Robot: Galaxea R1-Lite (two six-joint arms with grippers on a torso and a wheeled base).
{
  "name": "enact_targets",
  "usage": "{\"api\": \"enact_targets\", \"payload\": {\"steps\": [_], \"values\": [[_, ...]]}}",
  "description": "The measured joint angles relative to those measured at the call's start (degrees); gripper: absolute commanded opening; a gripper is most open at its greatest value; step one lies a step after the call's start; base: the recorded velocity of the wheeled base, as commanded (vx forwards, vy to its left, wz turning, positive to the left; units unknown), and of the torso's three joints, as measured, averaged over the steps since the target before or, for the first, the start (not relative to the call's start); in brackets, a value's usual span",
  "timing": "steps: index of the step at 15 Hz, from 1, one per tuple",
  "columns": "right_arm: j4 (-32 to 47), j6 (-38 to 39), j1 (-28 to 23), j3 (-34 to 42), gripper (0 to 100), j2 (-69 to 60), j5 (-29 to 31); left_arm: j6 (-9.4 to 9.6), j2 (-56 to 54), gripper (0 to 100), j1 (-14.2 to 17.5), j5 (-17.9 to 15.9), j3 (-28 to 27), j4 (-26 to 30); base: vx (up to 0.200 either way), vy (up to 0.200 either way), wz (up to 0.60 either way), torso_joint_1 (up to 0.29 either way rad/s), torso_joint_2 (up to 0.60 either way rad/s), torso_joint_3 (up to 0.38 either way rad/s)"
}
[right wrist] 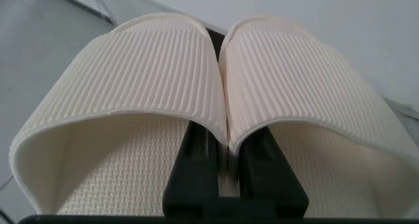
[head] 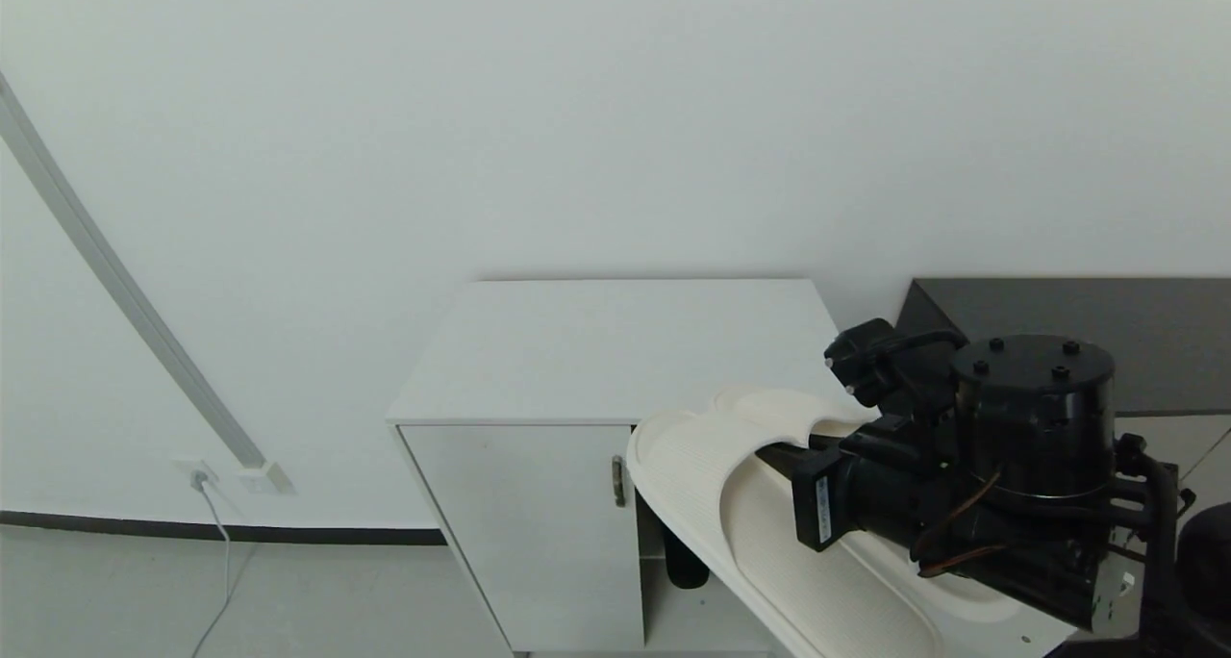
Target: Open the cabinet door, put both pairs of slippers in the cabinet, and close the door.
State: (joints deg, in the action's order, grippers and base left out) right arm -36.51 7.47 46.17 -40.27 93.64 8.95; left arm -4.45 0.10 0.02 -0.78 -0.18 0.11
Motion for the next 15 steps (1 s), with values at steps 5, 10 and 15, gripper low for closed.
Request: {"api": "enact_targets", "payload": {"steps": [5, 10, 15], "values": [[-0.05, -0.01, -0.13, -0.06, 0, -0.11, 0.02, -0.01, 0.0, 0, 0.05, -0.01, 0.0, 0.0, 0.0, 0.0, 0.0, 0.0, 0.0, 0.0], [-0.49, -0.06, 0.17, 0.68, 0, -0.17, 0.05, -0.01, 0.0, 0, 0.07, 0.0, 0.0, -0.01, 0.0, 0.0, 0.0, 0.0, 0.0, 0.0], [-3.01, -2.04, 0.69, 2.56, 0, -0.15, 0.02, 0.0, 0.0, 0, 0.05, -0.01, 0.0, -0.01, 0.0, 0.0, 0.0, 0.0, 0.0, 0.0]]}}
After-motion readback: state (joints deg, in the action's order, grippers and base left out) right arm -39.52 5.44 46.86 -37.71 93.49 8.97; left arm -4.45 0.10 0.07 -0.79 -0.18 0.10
